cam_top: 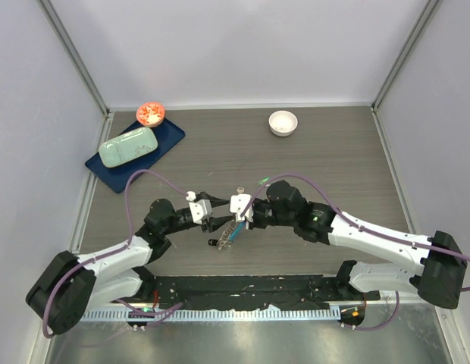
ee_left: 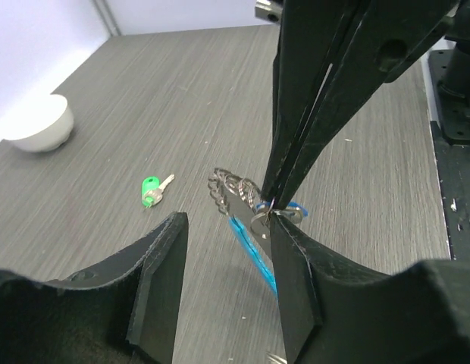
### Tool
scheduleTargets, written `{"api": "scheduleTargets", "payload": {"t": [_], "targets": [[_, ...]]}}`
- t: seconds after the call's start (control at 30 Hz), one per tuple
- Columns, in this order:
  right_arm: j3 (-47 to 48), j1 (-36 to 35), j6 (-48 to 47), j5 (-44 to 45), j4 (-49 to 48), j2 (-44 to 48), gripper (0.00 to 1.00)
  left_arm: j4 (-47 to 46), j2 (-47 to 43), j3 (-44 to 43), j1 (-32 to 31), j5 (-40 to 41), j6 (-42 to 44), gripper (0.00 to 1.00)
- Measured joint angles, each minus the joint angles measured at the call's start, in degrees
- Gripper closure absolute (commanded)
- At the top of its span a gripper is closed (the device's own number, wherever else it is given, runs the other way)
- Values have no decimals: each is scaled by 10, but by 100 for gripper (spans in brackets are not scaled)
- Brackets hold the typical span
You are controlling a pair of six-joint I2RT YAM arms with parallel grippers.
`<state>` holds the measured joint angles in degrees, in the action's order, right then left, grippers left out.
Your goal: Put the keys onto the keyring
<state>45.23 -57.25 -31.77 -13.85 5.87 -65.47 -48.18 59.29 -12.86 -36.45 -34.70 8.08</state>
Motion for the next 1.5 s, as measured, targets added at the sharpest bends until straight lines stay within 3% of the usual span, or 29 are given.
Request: {"api": "scheduleTargets", "payload": {"t": [0.23, 0.57, 0.97, 1.3, 1.5], "targets": [[0, 0, -3, -2, 14, 7, 99, 16, 45, -40, 8, -93, 25, 55], [0, 0, -7, 3, 16, 16, 99, 72, 52, -54, 8, -155, 47, 58], [0, 0, -6, 5, 30, 22, 99, 90, 69, -69, 9, -169, 49, 77], [-9, -1, 6, 7, 38, 41, 99, 82, 64, -69, 9, -163, 44, 100], [-12, -1, 8, 14, 36, 50, 99, 47, 63, -60, 10, -140, 7, 100]]}}
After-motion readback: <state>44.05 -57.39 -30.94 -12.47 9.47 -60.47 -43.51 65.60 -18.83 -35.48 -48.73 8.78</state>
